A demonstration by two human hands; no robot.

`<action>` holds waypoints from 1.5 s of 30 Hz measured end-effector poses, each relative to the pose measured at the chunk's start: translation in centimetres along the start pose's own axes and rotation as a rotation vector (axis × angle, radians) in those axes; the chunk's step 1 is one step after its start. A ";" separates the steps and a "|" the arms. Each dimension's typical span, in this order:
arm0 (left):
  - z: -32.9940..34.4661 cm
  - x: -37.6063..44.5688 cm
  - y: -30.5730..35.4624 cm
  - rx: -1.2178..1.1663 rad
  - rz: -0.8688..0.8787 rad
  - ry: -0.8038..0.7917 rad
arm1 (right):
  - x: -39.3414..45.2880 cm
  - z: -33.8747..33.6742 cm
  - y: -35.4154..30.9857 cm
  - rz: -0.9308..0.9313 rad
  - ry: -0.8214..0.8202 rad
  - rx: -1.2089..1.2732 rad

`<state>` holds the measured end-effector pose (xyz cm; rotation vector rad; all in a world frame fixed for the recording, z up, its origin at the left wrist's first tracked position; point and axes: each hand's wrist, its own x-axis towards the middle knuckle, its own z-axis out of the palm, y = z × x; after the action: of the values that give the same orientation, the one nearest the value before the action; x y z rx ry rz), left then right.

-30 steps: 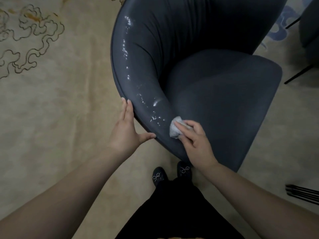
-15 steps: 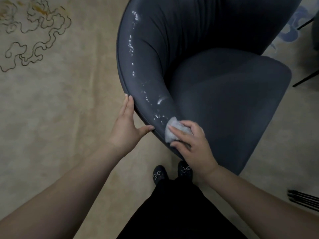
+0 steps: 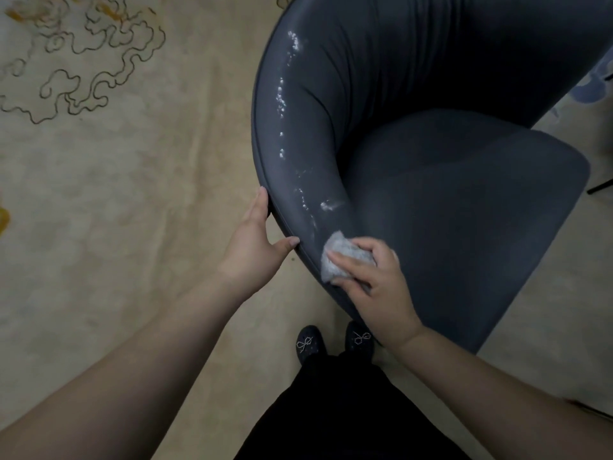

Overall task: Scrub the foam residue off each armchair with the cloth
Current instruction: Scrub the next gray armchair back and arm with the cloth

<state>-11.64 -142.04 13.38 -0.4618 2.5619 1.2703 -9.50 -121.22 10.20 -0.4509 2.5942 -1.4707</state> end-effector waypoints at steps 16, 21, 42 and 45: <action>-0.2 0.5 1.1 -0.092 -0.067 0.022 | 2.8 0.4 1.0 0.051 0.032 0.082; 0.3 0.6 1.2 -0.096 -0.093 0.040 | 11.0 2.1 0.7 0.264 0.072 0.215; 0.8 1.3 1.4 -0.314 -0.177 0.088 | 5.7 0.7 1.5 0.004 -0.046 0.077; 0.9 1.3 1.2 -0.334 -0.174 0.087 | 10.7 2.0 0.4 -0.035 -0.049 -0.003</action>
<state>-13.19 -140.88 13.27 -0.8014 2.3174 1.6483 -19.25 -126.05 9.23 -0.5283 2.5640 -1.4483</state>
